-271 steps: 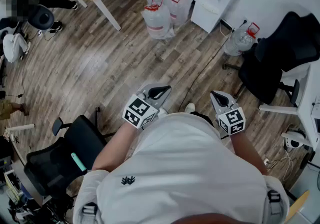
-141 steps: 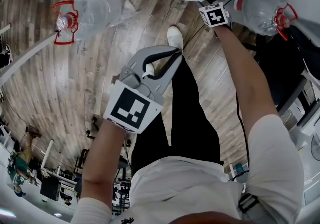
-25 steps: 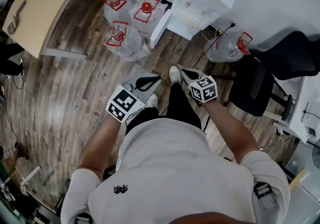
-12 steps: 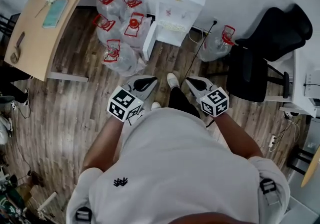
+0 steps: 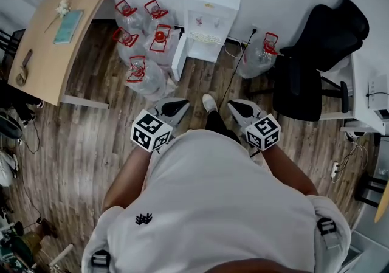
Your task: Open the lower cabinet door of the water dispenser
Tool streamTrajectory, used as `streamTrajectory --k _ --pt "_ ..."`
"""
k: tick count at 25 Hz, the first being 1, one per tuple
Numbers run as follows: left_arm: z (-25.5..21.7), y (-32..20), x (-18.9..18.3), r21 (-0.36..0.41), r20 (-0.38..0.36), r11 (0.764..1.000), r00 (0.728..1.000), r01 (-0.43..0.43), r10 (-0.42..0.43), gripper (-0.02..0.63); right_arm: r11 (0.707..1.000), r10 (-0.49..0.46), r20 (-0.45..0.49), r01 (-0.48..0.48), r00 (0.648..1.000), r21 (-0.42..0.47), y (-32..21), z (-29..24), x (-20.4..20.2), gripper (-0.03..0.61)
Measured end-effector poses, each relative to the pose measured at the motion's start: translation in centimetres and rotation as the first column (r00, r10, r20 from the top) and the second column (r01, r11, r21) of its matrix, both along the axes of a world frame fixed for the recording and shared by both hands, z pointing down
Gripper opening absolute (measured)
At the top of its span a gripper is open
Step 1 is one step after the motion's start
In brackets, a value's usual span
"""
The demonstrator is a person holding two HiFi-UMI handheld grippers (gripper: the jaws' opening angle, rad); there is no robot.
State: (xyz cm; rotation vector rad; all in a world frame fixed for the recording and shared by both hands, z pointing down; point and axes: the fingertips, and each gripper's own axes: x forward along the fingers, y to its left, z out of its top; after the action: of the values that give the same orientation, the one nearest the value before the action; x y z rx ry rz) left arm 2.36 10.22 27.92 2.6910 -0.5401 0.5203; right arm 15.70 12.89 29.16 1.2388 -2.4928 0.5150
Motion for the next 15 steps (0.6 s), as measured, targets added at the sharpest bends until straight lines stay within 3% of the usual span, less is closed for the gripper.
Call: streamTrajectory --k 4,15 --pt "-0.1 0.7 -0.1 0.026 0.012 1.000 1.000 -0.011 0.011 0.057 1.000 -0.017 -0.019 0.017 1.000 0.017 0.6 -0.1 -0.2 0.000" --pt "0.6 1.6 -1.6 0.009 0.007 1.000 1.000 0.024 -0.024 0.057 0.998 -0.067 -0.020 0.067 0.998 0.016 1.2 -0.2 -2.5 0.000"
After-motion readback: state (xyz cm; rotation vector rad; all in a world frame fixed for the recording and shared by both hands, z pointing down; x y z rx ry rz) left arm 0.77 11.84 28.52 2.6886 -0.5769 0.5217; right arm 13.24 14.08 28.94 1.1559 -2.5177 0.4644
